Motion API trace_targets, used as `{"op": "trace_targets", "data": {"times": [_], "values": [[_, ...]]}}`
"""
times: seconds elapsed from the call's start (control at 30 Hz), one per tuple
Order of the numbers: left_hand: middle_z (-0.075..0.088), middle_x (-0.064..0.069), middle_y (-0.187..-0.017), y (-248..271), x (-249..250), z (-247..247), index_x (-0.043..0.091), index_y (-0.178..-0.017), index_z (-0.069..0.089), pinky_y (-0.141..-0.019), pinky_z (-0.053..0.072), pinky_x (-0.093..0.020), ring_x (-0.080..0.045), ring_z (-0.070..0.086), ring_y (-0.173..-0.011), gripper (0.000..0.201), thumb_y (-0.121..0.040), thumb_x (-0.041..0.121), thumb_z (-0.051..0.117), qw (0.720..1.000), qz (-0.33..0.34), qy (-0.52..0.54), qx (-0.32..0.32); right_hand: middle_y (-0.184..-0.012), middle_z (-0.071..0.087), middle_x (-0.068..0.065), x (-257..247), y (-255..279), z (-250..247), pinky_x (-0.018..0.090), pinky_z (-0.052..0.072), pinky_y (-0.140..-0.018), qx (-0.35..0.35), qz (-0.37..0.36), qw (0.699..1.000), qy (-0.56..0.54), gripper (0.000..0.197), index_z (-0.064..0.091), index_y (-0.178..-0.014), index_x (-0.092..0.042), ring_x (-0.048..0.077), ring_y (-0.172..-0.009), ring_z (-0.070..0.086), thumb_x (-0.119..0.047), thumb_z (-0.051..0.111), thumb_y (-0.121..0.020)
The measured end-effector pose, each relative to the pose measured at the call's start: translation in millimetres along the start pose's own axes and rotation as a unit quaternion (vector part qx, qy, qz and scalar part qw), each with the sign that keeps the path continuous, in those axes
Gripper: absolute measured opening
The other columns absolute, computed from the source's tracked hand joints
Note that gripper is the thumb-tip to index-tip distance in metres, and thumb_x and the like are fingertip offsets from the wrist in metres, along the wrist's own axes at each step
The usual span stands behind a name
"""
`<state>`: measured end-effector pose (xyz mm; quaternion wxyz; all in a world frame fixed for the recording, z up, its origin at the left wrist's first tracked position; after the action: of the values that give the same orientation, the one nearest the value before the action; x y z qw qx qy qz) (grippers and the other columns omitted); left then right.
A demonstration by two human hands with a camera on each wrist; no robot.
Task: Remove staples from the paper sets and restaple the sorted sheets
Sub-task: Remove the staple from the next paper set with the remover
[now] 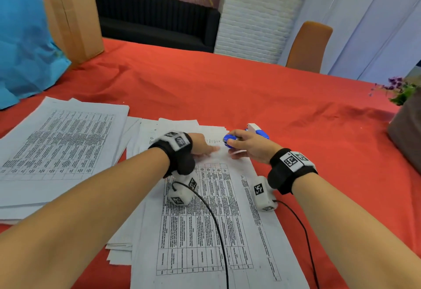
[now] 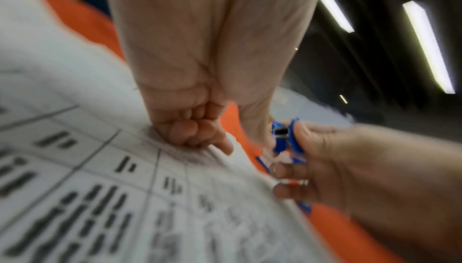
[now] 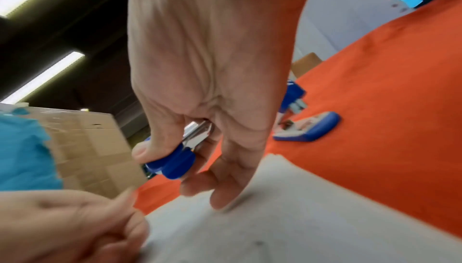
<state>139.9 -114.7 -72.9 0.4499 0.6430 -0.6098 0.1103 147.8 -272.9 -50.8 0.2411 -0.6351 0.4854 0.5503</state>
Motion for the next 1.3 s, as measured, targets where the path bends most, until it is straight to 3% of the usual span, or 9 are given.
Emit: {"op": "trace_targets", "data": {"times": [0.13,0.3,0.47,0.63,0.8,1.0,1.1,1.2,1.3], "values": [[0.050,-0.011,-0.072,16.3,-12.5,-0.3,-0.002,-0.089,0.052,-0.060,0.042,-0.023,-0.016,0.045,-0.062,0.053,-0.101,0.045,0.029,0.809,-0.012,0.584,-0.061,-0.091,0.059,0.001,-55.4,-2.0,43.3,0.026,0.052,-0.074,-0.040,-0.081,0.986,0.143,0.021,0.059,-0.112,-0.007,0.012,-0.079,0.056,-0.020,0.058,-0.095],[0.045,-0.004,-0.053,44.9,-48.6,-30.3,0.012,-0.074,0.043,-0.039,0.032,-0.018,-0.014,0.036,-0.035,0.026,-0.075,-0.007,0.025,0.698,-0.032,0.715,-0.005,-0.105,0.052,0.001,-108.4,-18.6,132.1,0.027,0.037,-0.078,-0.039,-0.178,0.836,0.517,0.039,0.057,-0.119,-0.012,0.018,-0.094,0.048,-0.031,0.068,-0.087],[0.038,0.003,-0.045,106.6,-106.0,-81.1,0.015,-0.065,0.040,-0.040,0.020,-0.016,-0.007,0.031,-0.034,0.032,-0.094,0.007,0.029,0.811,-0.004,0.585,0.019,-0.096,0.059,0.000,-128.3,-25.7,167.4,0.025,0.049,-0.070,-0.038,-0.152,0.986,0.066,0.031,0.058,-0.114,-0.007,0.014,-0.082,0.058,-0.030,0.060,-0.093],[0.030,0.006,-0.048,198.8,-192.0,-97.3,0.017,-0.060,0.038,-0.036,0.015,-0.016,-0.005,0.021,-0.037,0.037,-0.097,0.018,0.033,0.958,-0.078,0.266,-0.072,-0.086,0.055,0.006,-52.4,-55.5,191.1,0.028,0.055,-0.070,-0.013,0.065,0.913,-0.402,0.022,0.060,-0.090,-0.009,0.016,-0.078,0.058,-0.030,0.065,-0.088],[0.039,0.006,-0.042,297.3,-288.5,-89.3,0.013,-0.058,0.045,-0.034,0.020,-0.013,-0.003,0.030,-0.033,0.041,-0.097,0.014,0.035,0.956,-0.206,0.079,-0.191,-0.084,0.060,0.004,-19.2,-65.1,187.9,0.026,0.058,-0.073,-0.085,0.017,0.883,-0.462,0.087,0.060,-0.098,-0.003,0.015,-0.085,0.059,-0.035,0.099,-0.027],[0.052,0.002,-0.050,344.8,-407.8,-61.1,0.011,-0.070,0.056,-0.038,0.030,-0.014,-0.002,0.040,-0.034,0.033,-0.098,0.020,0.042,0.947,-0.314,-0.029,-0.071,-0.093,0.059,0.003,-17.0,-67.5,186.2,0.026,0.054,-0.079,-0.079,-0.009,0.883,-0.463,0.097,0.053,-0.111,-0.002,0.011,-0.087,0.059,-0.040,0.098,-0.033],[0.066,-0.012,-0.105,331.3,-432.3,-69.1,0.010,-0.107,0.062,-0.062,0.049,-0.021,-0.005,0.060,-0.068,0.025,-0.098,0.024,0.043,0.956,-0.276,-0.041,0.094,-0.100,0.057,0.004,-17.1,-63.6,186.3,0.025,0.055,-0.078,-0.069,-0.017,0.881,-0.467,0.098,0.049,-0.118,0.000,0.010,-0.085,0.059,-0.042,0.095,-0.042],[0.047,0.000,-0.142,323.8,-428.1,-60.2,0.022,-0.143,0.037,-0.104,0.034,-0.024,-0.017,0.049,-0.125,0.048,-0.098,0.038,0.043,0.951,-0.270,-0.137,0.057,-0.099,0.056,0.003,-16.9,-60.0,186.4,0.025,0.054,-0.079,-0.057,-0.016,0.873,-0.485,0.093,0.049,-0.116,-0.001,0.010,-0.085,0.059,-0.039,0.094,-0.044],[0.052,-0.002,-0.138,321.9,-400.5,-60.3,0.020,-0.137,0.048,-0.103,0.035,-0.024,-0.018,0.051,-0.121,0.044,-0.097,0.036,0.044,0.939,-0.254,-0.230,-0.024,-0.097,0.061,0.004,-19.4,-57.7,183.8,0.025,0.052,-0.082,-0.042,-0.016,0.862,-0.505,0.096,0.052,-0.111,-0.005,0.011,-0.086,0.060,-0.037,0.098,-0.033]]}}
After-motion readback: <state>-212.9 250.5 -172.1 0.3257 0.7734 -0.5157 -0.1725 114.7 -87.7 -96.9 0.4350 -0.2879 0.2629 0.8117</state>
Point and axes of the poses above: each hand's wrist, its own y-axis away from the middle knuckle, its own z-axis out of the palm, x = y × z, the point moved 6 cm from there along -y, towards the middle knuckle
